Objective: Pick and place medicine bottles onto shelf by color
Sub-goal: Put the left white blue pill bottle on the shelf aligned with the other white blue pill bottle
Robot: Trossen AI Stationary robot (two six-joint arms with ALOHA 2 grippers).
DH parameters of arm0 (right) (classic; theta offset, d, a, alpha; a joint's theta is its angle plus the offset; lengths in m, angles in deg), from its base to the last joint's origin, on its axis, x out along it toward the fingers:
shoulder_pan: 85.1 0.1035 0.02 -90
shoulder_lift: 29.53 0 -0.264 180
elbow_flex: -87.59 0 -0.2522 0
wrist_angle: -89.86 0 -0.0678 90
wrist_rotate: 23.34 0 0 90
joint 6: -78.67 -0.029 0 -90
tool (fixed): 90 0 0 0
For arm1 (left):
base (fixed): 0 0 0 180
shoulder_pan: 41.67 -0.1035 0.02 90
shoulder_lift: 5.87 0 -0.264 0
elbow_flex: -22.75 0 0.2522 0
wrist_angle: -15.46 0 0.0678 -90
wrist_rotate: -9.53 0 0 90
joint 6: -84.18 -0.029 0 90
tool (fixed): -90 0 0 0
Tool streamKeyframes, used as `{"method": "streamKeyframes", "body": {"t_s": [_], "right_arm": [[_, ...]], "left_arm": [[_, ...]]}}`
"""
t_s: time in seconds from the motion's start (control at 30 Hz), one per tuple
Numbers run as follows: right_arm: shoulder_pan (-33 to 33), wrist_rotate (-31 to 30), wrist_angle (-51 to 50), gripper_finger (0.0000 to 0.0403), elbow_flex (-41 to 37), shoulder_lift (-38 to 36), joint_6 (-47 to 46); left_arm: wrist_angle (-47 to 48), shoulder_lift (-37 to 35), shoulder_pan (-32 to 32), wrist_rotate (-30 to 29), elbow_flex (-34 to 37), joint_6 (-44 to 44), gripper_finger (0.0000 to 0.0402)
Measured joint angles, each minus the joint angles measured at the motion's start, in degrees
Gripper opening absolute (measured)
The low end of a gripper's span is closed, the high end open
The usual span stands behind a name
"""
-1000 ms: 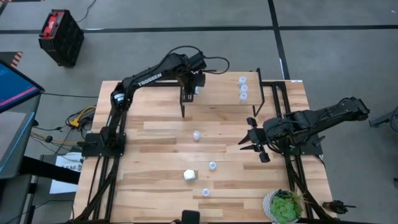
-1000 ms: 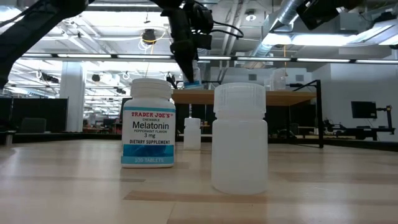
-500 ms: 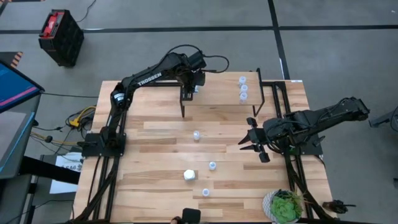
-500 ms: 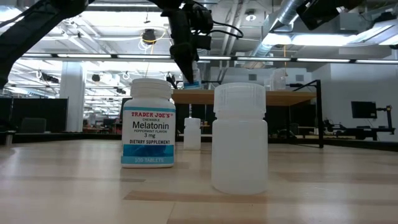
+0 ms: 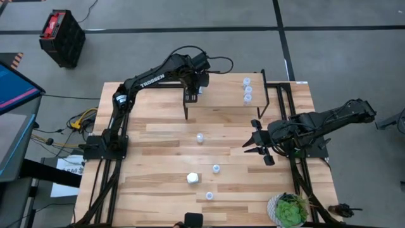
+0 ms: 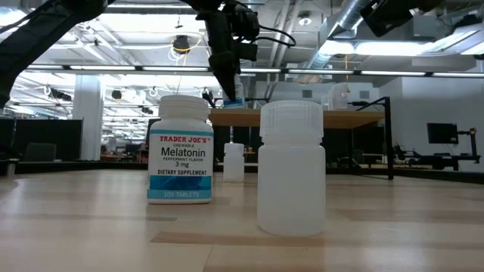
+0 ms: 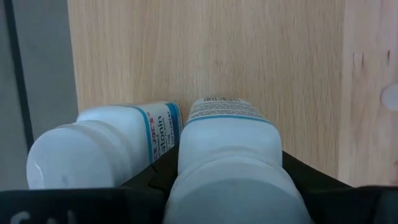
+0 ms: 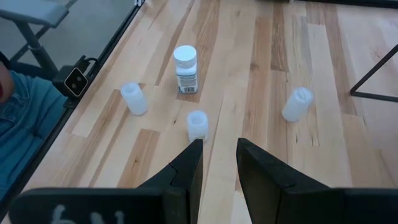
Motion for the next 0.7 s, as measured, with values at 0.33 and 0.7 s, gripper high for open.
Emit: {"method": "streamKeyframes", "body": {"t_s": [0.33,0.7], "right_arm": [[0.0,0.0,-1.2,0.0120,0.0,0.0,-0.1],[0.0,0.0,-1.2,0.0120,0.0,0.0,-0.1]], "left_arm": [[-0.8,0.0,0.6,-0.2,0.0,1.3,0.0223],[-2.4,-0.1,2.4,-7.3,0.0,-0.3,0.0267]]}}
